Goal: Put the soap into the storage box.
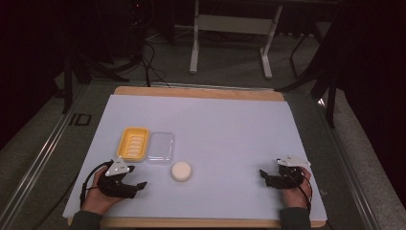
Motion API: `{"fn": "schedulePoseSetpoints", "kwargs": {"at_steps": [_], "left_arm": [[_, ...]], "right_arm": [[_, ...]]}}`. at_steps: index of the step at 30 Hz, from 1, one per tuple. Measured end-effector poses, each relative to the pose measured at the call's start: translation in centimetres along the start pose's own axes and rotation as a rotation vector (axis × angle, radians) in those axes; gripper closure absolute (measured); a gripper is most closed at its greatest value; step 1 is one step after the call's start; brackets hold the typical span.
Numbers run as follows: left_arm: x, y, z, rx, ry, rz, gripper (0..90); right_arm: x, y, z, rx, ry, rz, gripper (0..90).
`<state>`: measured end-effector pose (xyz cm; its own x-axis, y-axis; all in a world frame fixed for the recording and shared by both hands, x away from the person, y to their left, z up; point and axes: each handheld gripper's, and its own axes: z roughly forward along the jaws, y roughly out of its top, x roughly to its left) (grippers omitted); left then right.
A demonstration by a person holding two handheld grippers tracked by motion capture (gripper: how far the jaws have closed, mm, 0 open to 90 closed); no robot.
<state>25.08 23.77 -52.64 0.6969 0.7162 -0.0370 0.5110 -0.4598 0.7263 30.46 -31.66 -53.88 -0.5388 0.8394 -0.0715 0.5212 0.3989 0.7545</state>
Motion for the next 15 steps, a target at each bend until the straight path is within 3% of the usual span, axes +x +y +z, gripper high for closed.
{"fn": "schedulePoseSetpoints", "kwargs": {"at_steps": [6, 11, 15], "left_arm": [[-0.46, 0.27, 0.31, 0.030, 0.006, 0.028, 22.6], [-0.53, 0.47, 0.36, 0.041, 0.007, 0.039, 22.6], [-0.73, 0.71, 0.45, 0.051, -0.011, 0.059, 22.2]], "right_arm": [[0.21, -0.22, -0.40, -0.045, -0.009, -0.021, 17.1], [0.60, -0.25, -0.42, -0.047, -0.038, -0.040, 17.5], [0.68, -0.26, -0.41, -0.046, -0.032, -0.055, 17.5]]}}
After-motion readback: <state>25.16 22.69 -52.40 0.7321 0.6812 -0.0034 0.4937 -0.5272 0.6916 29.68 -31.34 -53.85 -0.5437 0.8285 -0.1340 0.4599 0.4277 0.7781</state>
